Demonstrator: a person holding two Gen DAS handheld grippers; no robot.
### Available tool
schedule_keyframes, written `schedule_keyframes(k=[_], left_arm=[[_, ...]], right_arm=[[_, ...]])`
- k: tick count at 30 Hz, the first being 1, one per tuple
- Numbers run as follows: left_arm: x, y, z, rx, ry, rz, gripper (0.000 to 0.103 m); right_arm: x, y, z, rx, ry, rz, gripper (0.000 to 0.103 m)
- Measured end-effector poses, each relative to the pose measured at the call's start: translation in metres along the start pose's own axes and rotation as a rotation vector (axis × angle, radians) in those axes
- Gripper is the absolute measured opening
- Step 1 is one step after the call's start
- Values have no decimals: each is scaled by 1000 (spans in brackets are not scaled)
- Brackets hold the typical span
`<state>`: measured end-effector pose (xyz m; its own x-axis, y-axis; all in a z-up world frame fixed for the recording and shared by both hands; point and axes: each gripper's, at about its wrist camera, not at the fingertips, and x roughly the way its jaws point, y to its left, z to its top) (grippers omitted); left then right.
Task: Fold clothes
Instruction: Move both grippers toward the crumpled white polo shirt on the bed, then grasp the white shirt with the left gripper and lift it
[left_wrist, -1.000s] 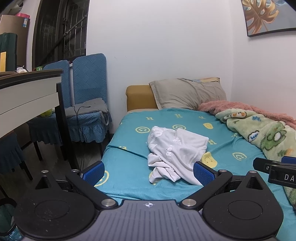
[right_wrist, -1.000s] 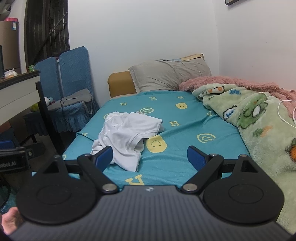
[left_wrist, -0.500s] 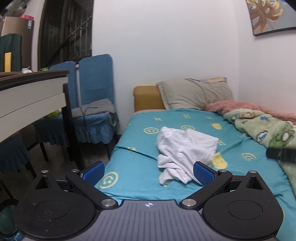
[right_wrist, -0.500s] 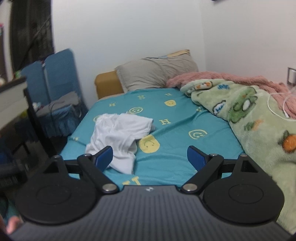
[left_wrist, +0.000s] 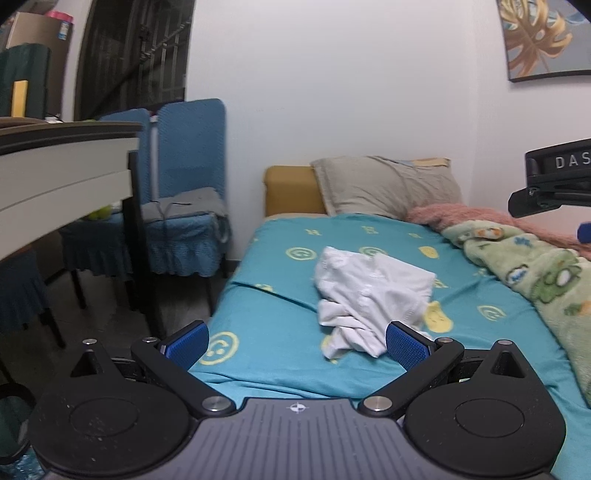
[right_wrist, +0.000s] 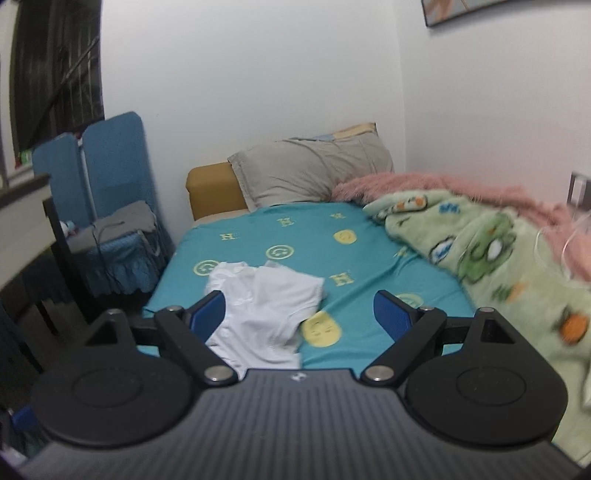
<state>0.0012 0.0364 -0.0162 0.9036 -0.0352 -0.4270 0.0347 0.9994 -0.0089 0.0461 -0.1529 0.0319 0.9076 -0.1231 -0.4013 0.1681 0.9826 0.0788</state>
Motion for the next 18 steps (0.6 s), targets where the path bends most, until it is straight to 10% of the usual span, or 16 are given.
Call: schedule_keyframes(k=[18], left_arm=[[176,-112,-18,2,215,-246,93]], right_arm=[[51,-115,-52,140,79,-22,89]])
